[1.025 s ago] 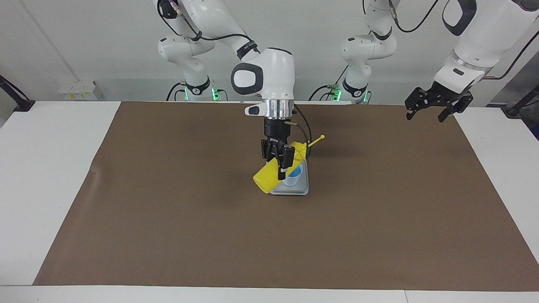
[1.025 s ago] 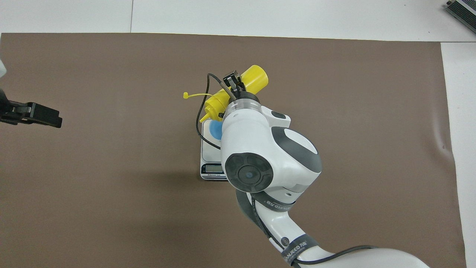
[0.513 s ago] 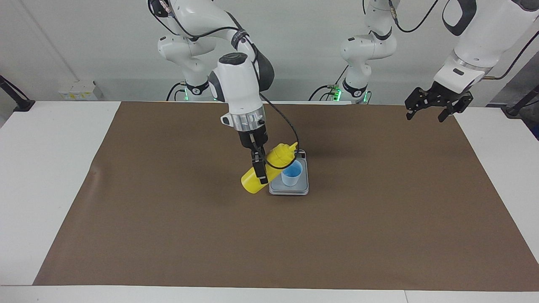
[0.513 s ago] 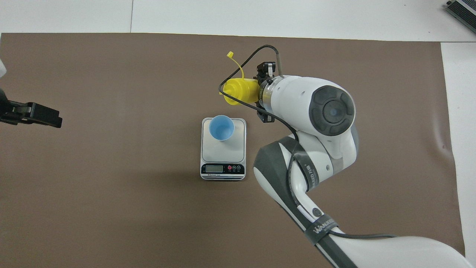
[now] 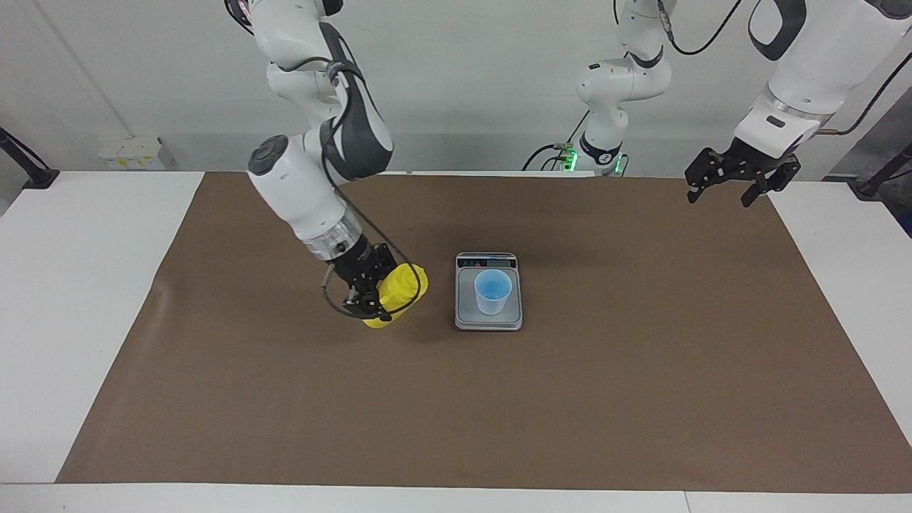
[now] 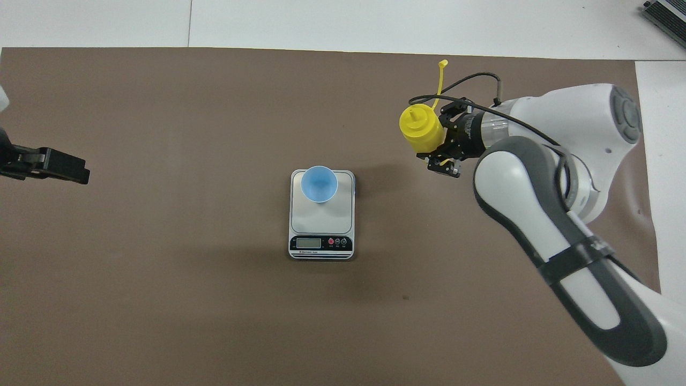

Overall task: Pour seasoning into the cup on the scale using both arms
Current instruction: 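Turn the bottle upright and carry it back beside the scale, then set the yellow bottle down and open the right gripper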

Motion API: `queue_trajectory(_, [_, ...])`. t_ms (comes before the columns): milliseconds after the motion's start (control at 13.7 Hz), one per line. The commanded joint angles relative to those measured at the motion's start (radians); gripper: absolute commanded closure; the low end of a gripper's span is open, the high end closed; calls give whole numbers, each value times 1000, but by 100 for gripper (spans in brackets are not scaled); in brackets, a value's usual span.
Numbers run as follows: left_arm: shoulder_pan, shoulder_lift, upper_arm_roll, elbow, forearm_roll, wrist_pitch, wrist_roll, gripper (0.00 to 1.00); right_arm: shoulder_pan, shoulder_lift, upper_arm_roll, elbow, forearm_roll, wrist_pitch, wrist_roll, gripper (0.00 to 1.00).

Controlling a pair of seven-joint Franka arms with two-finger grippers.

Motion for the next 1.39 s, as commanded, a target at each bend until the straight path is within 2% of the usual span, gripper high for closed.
queue_trajectory(0, [14, -18, -8, -22, 2, 9, -1, 0, -107, -85, 14, -147, 180, -48, -243, 100])
queue_trajectory(73, [14, -18, -8, -22, 2, 5, 1, 0, -138, -95, 15, -176, 193, -57, -299, 100])
queue_trajectory(220, [14, -18, -8, -26, 2, 9, 1, 0, -218, -89, 14, -202, 256, -149, -395, 100])
queue_trajectory(439, [11, -24, -8, -34, 2, 11, -1, 0, -298, -83, 14, -262, 268, -214, -547, 100])
queue_trajectory(586, [5, -34, -8, -55, 2, 11, -2, 0, -347, -39, 14, -285, 271, -246, -659, 100])
queue_trajectory(732, [-3, -41, -10, -71, 2, 22, -4, 0, -350, -14, 12, -287, 271, -251, -767, 100])
queue_trajectory(806, [-3, -41, -10, -71, 2, 40, -5, 0, -347, -16, 12, -296, 270, -217, -766, 4])
queue_trajectory(879, [-3, -41, -10, -71, 2, 43, -7, 0, -333, -23, 10, -296, 265, -196, -762, 0])
queue_trajectory(1099, [2, -39, -10, -69, 2, 45, -5, 0, -335, -37, 7, -294, 247, -183, -764, 0])
queue_trajectory(1318, [-1, -41, -10, -69, 2, 43, -7, 0, -347, -39, 6, -291, 99, -133, -781, 0])
